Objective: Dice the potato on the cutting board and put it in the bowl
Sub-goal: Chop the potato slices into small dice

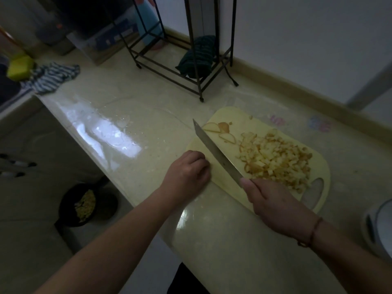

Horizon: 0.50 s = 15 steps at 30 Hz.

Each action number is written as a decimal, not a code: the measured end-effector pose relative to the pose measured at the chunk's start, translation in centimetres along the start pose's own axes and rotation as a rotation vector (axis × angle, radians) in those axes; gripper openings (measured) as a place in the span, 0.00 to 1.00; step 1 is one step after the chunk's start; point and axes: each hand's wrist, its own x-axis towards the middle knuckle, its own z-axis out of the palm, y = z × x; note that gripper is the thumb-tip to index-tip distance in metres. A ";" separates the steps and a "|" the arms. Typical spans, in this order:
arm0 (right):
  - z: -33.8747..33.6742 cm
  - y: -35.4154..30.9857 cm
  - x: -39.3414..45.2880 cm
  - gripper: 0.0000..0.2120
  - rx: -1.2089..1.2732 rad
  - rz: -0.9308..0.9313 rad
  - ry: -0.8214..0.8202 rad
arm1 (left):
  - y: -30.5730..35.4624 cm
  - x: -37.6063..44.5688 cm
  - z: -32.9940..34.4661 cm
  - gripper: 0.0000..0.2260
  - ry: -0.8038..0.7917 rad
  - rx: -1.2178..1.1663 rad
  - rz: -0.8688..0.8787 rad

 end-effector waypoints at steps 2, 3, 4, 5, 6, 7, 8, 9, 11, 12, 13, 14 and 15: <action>0.2 -0.2 -0.4 0.30 0.034 -0.013 0.007 | 0.1 -0.3 -0.3 0.03 0.011 -0.015 0.001; 0.3 -0.3 -0.7 0.31 0.052 -0.025 0.005 | 0.0 -0.6 -0.4 0.04 0.017 -0.013 0.001; 0.3 -0.4 -1.0 0.31 0.064 -0.036 0.000 | 0.0 -0.7 -0.5 0.04 0.019 -0.007 -0.003; 0.4 -0.5 -1.2 0.31 0.071 -0.046 -0.008 | -0.1 -0.9 -0.5 0.04 0.023 -0.002 -0.008; 0.5 -0.5 -1.4 0.31 0.072 -0.052 -0.015 | -0.2 -1.0 -0.4 0.03 0.026 -0.003 -0.012; 0.6 -0.6 -1.6 0.31 0.069 -0.054 -0.020 | -0.3 -1.1 -0.4 0.02 0.025 -0.005 -0.012; 0.7 -0.6 -1.7 0.31 0.063 -0.052 -0.023 | -0.3 -1.2 -0.3 0.02 0.020 -0.007 -0.013; 0.8 -0.5 -1.7 0.31 0.059 -0.049 -0.023 | -0.3 -1.1 -0.1 0.02 0.012 -0.009 -0.017; 0.8 -0.3 -1.7 0.31 0.052 -0.042 -0.020 | -0.2 -1.0 0.1 0.03 0.012 -0.011 -0.032; 0.8 -0.2 -1.7 0.31 0.046 -0.039 -0.016 | -0.1 -0.8 0.2 0.03 0.023 -0.011 -0.040; 0.8 -0.1 -1.8 0.30 0.041 -0.036 -0.013 | 0.0 -0.7 0.3 0.02 0.039 -0.011 -0.047; 0.7 -0.1 -1.8 0.29 0.038 -0.034 -0.011 | 0.0 -0.6 0.3 0.01 0.057 -0.010 -0.053; 0.7 0.0 -1.9 0.29 0.033 -0.035 -0.008 | 0.0 -0.4 0.4 0.01 0.074 -0.010 -0.057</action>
